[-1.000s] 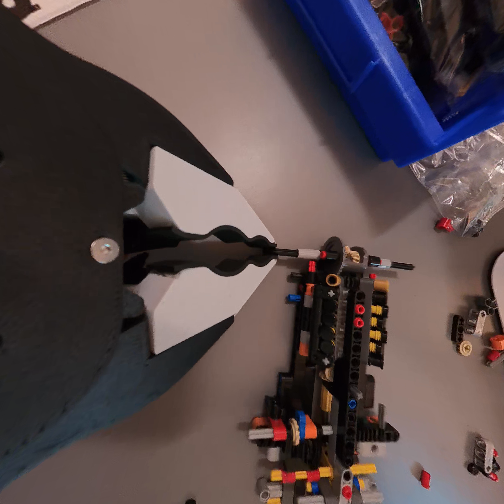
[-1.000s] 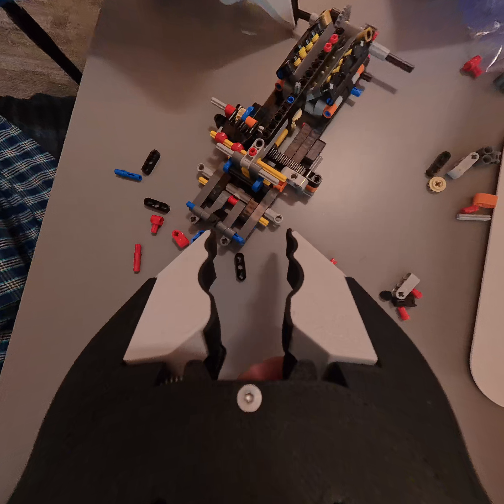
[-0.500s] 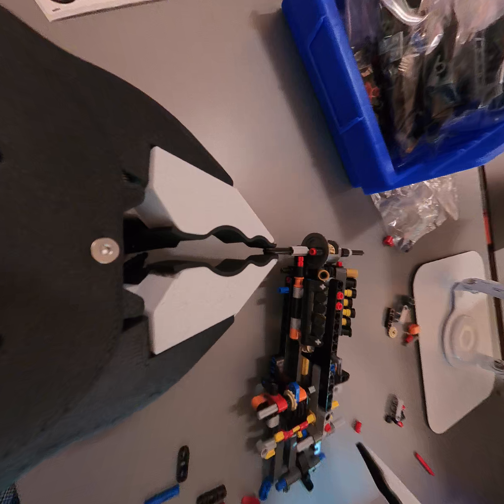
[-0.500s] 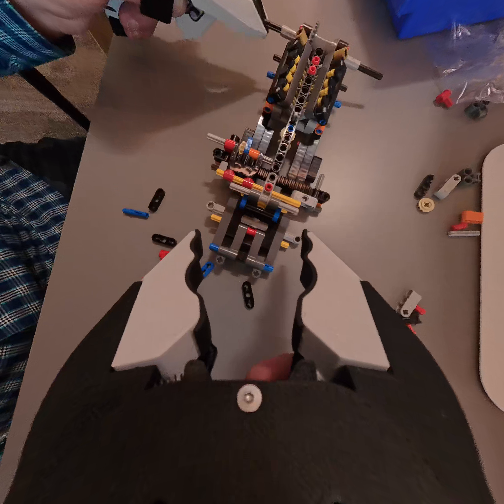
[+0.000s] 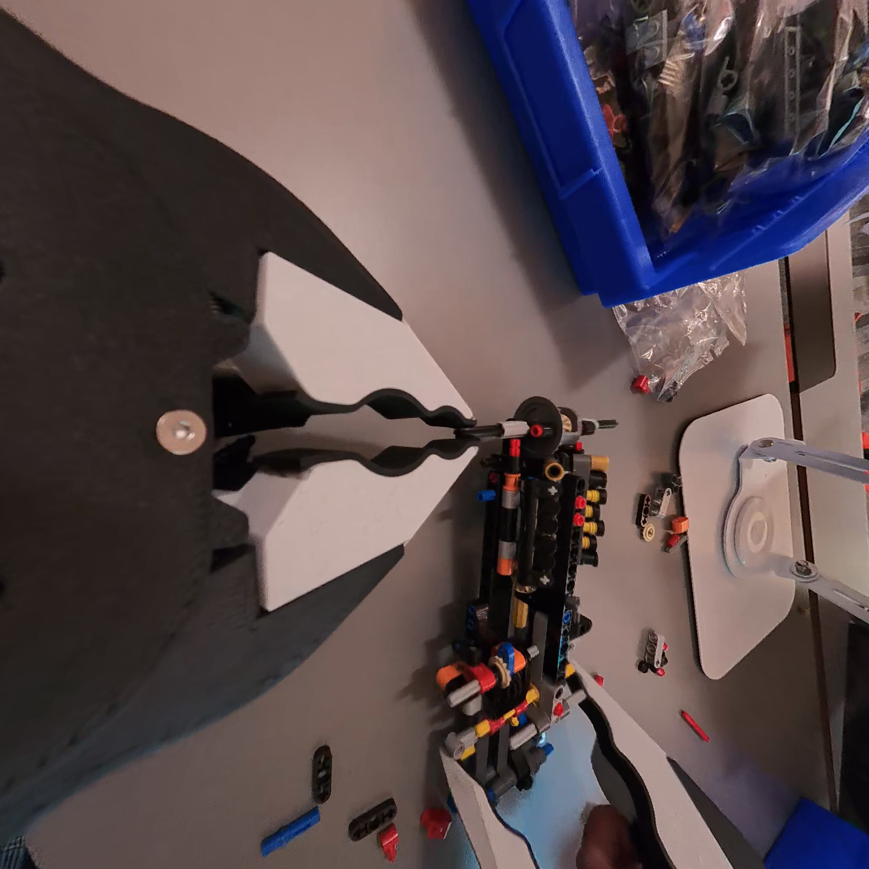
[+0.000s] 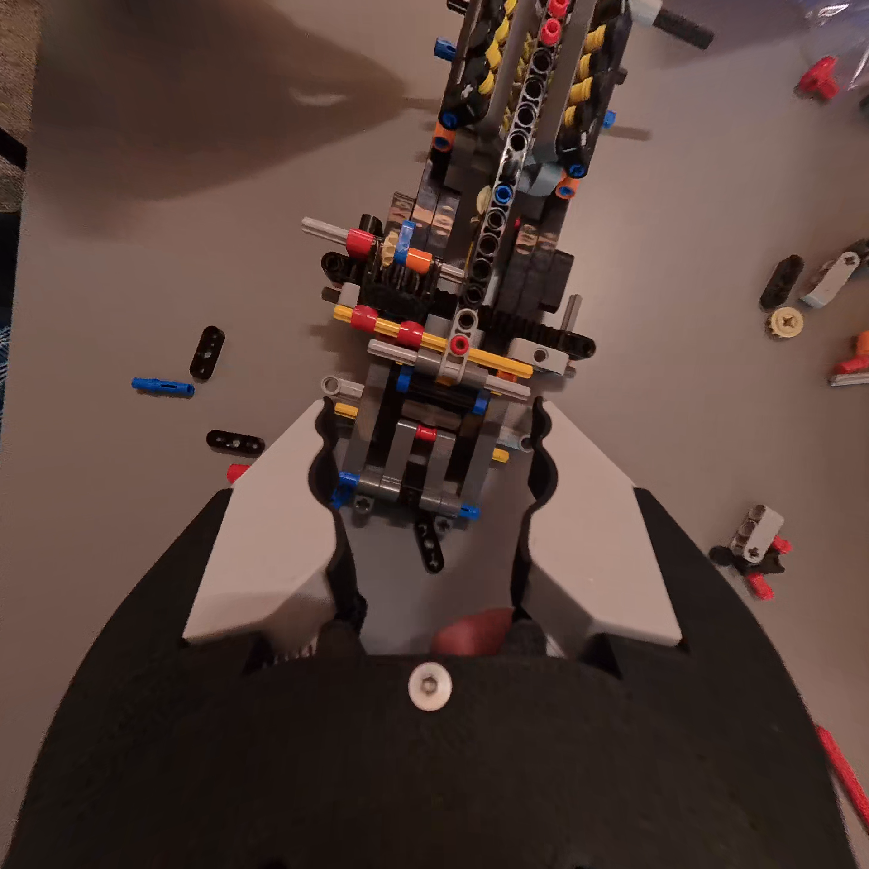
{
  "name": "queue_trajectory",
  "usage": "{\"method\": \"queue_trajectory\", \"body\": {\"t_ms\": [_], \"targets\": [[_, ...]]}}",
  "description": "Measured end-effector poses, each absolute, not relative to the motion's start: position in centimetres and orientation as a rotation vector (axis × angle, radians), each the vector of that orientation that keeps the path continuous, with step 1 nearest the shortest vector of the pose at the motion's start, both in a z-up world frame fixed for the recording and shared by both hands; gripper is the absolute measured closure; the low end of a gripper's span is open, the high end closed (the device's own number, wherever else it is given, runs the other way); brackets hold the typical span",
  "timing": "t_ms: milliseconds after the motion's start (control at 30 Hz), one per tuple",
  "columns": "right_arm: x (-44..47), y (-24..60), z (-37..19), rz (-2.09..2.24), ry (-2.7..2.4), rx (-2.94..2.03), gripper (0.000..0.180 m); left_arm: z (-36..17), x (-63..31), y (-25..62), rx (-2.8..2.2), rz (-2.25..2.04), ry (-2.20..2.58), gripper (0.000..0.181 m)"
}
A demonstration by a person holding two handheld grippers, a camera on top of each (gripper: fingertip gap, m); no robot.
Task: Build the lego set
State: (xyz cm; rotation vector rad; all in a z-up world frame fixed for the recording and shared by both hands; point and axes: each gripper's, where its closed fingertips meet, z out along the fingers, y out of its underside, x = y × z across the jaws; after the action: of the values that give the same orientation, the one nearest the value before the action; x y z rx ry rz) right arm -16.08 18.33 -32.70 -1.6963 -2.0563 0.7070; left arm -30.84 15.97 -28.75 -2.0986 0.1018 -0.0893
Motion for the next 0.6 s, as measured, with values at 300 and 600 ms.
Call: {"method": "queue_trajectory", "body": {"t_ms": [300, 600], "targets": [[-16.4, 18.2, -32.5, 0.772, -2.043, -1.685, 0.109, -28.6, -31.0, 16.5, -2.077, -0.129, 0.082, 0.179], [-17.0, 19.0, -31.8, 0.721, -2.007, -1.571, 0.111, -25.5, -30.7, 16.3, -1.929, -0.127, 0.123, 0.178]]}}
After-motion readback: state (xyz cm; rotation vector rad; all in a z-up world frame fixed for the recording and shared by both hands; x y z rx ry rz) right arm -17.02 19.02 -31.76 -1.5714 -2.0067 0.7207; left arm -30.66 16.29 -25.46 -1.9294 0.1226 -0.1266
